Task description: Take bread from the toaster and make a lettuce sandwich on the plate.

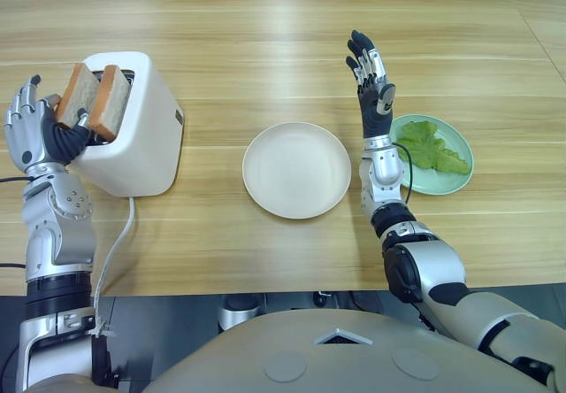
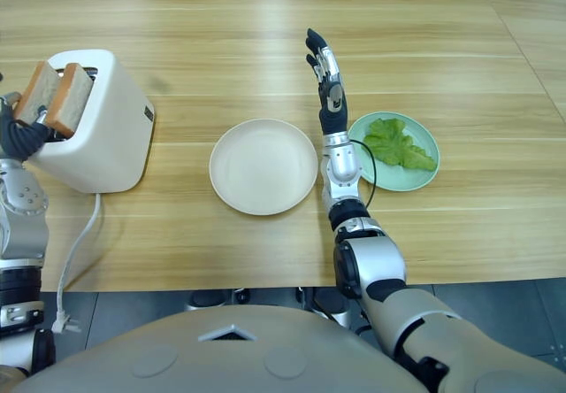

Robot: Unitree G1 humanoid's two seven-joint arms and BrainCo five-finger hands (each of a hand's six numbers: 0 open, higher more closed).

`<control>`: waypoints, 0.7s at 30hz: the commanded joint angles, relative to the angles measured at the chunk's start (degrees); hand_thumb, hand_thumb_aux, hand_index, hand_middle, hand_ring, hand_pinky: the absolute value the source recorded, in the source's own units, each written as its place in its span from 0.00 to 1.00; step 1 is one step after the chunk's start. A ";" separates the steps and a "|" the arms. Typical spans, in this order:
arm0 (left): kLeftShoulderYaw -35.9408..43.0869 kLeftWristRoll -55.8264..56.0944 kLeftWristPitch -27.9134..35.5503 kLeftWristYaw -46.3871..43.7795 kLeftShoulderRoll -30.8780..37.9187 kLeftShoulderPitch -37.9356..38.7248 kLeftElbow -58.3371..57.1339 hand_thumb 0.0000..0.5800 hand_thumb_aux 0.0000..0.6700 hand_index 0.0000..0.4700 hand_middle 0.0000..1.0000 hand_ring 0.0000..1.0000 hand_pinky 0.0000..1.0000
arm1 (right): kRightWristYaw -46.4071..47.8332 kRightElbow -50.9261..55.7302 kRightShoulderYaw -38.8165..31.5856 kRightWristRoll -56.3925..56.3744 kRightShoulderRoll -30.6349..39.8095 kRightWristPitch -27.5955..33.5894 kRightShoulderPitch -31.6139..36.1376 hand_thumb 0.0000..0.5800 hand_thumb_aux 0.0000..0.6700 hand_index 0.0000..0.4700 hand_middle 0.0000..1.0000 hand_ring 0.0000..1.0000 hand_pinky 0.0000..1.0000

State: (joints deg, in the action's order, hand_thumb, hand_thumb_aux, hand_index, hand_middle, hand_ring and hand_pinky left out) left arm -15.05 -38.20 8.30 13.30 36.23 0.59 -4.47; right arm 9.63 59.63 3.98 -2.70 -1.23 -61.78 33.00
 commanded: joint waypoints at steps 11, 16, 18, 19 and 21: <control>1.41 0.48 -2.19 3.91 -0.72 0.72 1.73 1.00 1.00 0.98 1.00 1.00 1.00 | -0.24 0.63 -0.12 0.95 -0.05 0.32 0.09 0.00 0.00 0.00 0.00 0.00 0.00; -1.45 0.94 -2.69 5.63 -0.80 1.69 6.68 1.00 1.00 0.98 1.00 1.00 1.00 | -0.27 0.70 -0.22 1.20 -0.04 0.26 0.06 0.00 0.00 0.00 0.00 0.00 0.00; -2.87 0.61 -2.52 6.48 -0.59 2.16 8.86 1.00 1.00 0.98 1.00 1.00 1.00 | -0.29 0.72 -0.29 1.34 -0.07 0.21 0.03 0.00 0.00 0.00 0.00 0.00 0.00; -3.73 0.40 -2.46 6.97 -0.51 2.36 10.03 1.00 1.00 0.98 1.00 1.00 1.00 | -0.28 0.73 -0.32 1.40 -0.07 0.19 0.02 0.00 0.00 0.00 0.00 0.00 0.00; -5.33 -0.35 -2.28 7.80 -0.20 2.72 12.30 1.00 1.00 0.98 1.00 1.00 1.00 | -0.26 0.73 -0.36 1.50 -0.07 0.19 0.00 0.00 0.00 0.00 0.00 0.00 0.00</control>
State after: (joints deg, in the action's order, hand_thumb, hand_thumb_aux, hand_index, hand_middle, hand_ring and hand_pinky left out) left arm -18.33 -37.90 5.99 19.96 35.49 3.02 5.01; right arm 9.47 60.06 3.77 -1.62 -1.35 -61.79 33.01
